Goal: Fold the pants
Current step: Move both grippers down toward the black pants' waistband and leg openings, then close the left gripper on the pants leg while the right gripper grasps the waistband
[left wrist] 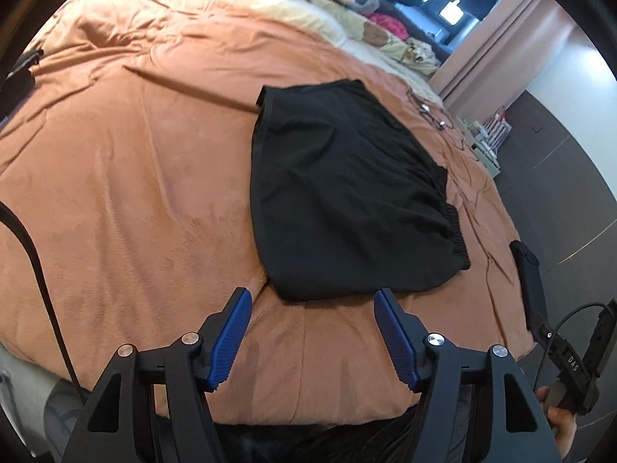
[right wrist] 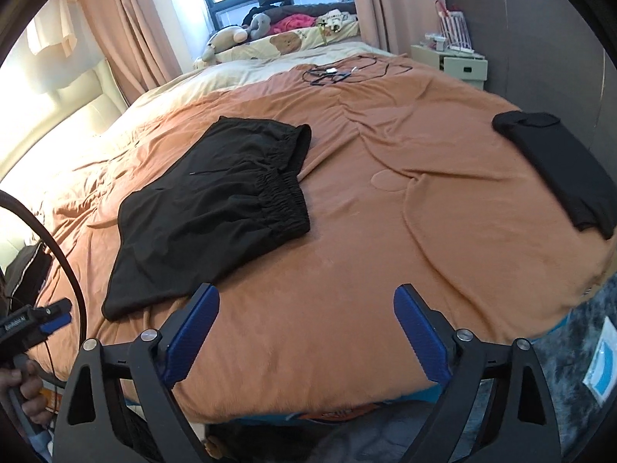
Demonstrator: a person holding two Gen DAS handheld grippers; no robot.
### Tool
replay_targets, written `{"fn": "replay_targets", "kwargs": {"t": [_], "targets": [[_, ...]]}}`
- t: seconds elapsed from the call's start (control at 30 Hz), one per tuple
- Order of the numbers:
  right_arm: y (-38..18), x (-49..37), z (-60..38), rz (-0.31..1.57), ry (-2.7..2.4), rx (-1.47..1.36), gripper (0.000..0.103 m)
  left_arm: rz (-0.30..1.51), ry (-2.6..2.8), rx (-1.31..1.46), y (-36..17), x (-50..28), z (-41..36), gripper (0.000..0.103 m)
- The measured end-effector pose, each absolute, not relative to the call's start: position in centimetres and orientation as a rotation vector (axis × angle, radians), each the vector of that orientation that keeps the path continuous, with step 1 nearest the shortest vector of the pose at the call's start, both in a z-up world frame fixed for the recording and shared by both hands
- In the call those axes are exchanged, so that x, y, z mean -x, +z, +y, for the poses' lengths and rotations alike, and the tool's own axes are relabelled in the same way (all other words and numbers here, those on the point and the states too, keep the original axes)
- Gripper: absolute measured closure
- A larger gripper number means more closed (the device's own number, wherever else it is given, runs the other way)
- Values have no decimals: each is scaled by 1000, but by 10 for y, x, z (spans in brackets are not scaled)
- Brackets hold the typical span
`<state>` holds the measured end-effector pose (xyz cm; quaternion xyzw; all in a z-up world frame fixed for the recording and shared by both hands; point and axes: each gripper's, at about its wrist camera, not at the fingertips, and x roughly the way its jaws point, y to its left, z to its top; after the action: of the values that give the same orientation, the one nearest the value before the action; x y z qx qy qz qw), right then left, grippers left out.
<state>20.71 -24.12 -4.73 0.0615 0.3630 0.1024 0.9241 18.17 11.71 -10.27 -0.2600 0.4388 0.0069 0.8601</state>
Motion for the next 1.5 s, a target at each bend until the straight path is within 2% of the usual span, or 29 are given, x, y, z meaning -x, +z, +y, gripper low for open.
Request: {"fn": "replay_targets", "kwargs": {"t": [0.27, 0.37, 0.47, 1.07, 1.17, 1.27, 1.33, 1.37, 1.4, 1.43, 1.5], "targets": [[-59, -241, -247, 805, 256, -182, 12, 969, 22, 564, -119, -200, 111, 36], [-66, -255, -249, 844, 294, -213, 17, 996, 25, 597, -128, -204, 111, 38], [-76, -271, -246, 890, 329, -241, 21, 1020, 13, 665, -138, -205, 113, 39], [-113, -347, -272, 1021, 431, -466, 26, 1045, 27, 1001, -169, -232, 133, 39], [-117, -360, -277, 1031, 426, -502, 31, 1038, 54, 1045, -170, -234, 136, 40], [-121, -368, -278, 1033, 419, -534, 41, 1038, 94, 1055, -169, -228, 135, 52], [-123, -370, -274, 1035, 409, -551, 62, 1041, 118, 1063, -170, -223, 133, 66], [-124, -370, -274, 1032, 408, -566, 69, 1049, 127, 1057, -170, -223, 131, 77], [-125, -369, -271, 1028, 411, -587, 81, 1053, 137, 1052, -170, -222, 130, 88], [-129, -369, -275, 1032, 413, -612, 87, 1052, 149, 1048, -169, -220, 131, 93], [-129, -365, -275, 1017, 421, -637, 90, 1029, 172, 1038, -162, -215, 133, 97]]}}
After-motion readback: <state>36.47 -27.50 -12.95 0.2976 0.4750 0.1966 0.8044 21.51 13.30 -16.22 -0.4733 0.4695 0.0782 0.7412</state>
